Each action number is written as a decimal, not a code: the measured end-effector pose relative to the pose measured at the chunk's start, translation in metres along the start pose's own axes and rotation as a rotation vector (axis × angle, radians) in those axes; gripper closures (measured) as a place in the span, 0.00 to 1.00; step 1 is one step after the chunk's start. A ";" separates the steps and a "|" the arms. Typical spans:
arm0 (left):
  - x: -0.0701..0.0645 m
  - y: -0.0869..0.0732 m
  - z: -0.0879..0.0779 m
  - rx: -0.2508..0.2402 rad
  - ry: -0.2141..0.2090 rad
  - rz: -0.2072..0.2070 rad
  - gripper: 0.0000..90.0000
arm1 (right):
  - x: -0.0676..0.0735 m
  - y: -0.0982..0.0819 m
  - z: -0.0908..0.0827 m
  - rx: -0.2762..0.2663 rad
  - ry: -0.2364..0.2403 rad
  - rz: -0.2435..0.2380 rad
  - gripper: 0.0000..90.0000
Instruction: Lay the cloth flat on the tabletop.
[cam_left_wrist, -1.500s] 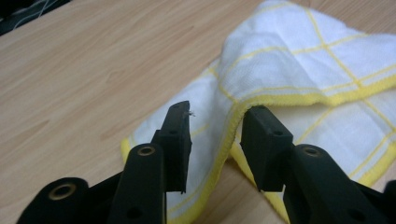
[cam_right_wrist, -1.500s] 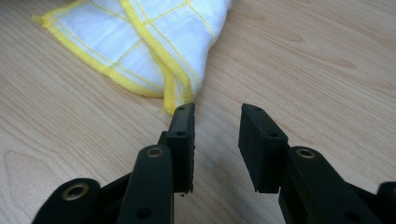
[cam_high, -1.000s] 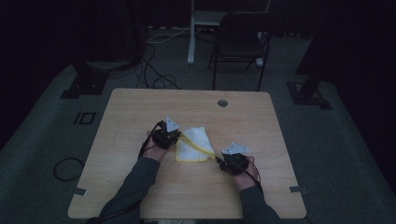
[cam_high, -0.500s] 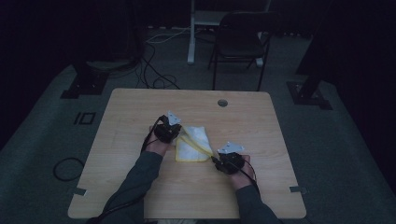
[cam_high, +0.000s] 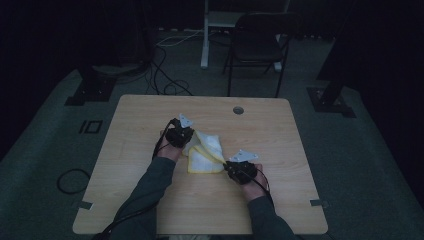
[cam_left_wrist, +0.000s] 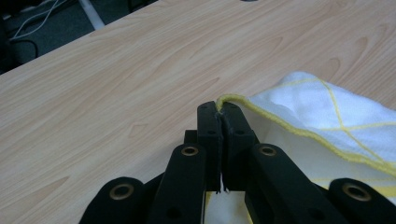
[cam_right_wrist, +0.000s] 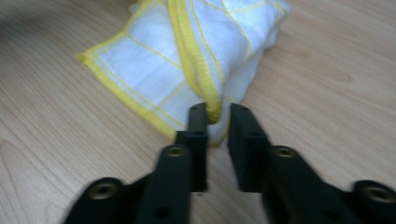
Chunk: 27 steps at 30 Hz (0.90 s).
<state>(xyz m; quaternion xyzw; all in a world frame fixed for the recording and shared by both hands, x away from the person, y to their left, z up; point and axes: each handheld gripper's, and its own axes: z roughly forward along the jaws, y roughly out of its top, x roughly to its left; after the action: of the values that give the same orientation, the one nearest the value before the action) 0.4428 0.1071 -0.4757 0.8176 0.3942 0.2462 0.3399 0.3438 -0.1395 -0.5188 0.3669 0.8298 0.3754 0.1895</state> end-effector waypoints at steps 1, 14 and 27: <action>0.000 0.000 0.001 0.001 0.000 -0.001 0.98 | 0.001 0.002 0.000 -0.005 -0.003 -0.006 0.95; 0.004 0.008 0.010 0.011 0.025 0.004 0.98 | -0.019 0.016 -0.007 -0.034 -0.058 0.011 0.97; 0.002 0.013 0.028 0.026 0.069 0.043 0.94 | -0.061 0.028 -0.006 -0.002 -0.142 0.051 0.98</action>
<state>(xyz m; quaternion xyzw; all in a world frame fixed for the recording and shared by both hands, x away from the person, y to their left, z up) 0.4684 0.0926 -0.4837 0.8212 0.3912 0.2765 0.3100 0.3929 -0.1756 -0.4912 0.4134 0.8043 0.3539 0.2388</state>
